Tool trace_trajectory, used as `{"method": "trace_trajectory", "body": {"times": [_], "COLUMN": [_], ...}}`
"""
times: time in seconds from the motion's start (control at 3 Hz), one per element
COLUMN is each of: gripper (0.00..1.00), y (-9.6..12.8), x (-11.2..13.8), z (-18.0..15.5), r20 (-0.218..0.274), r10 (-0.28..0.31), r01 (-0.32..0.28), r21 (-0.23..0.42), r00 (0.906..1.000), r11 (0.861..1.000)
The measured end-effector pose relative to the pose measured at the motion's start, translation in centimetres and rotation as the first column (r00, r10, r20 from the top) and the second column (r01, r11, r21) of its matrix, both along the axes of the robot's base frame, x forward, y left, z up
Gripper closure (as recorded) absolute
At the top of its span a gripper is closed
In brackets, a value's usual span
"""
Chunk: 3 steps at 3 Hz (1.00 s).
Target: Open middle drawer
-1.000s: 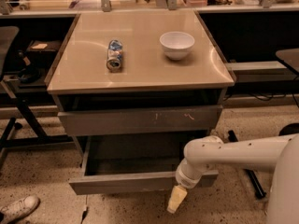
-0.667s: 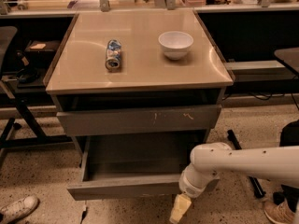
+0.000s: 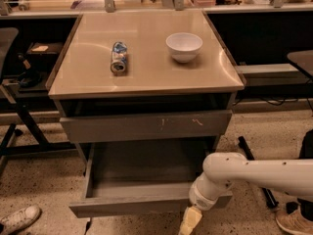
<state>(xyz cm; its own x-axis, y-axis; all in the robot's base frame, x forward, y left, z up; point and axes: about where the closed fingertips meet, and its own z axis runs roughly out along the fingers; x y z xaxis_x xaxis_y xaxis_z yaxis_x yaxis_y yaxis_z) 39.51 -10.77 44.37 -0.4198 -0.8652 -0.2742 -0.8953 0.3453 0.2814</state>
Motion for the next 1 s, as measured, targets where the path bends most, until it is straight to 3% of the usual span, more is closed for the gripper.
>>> {"method": "trace_trajectory", "body": {"times": [0.33,1.0], "gripper": [0.0,0.0], "y": [0.0,-0.4], "x": [0.0,-0.4], "z": [-0.1,-3.1], "r20": [-0.001,-0.082], "r10": [0.003,0.031], "r01": [-0.003,-0.034], "r21": [0.0,-0.034], "r00": [1.0,0.9961], "r11": [1.0,0.999]}}
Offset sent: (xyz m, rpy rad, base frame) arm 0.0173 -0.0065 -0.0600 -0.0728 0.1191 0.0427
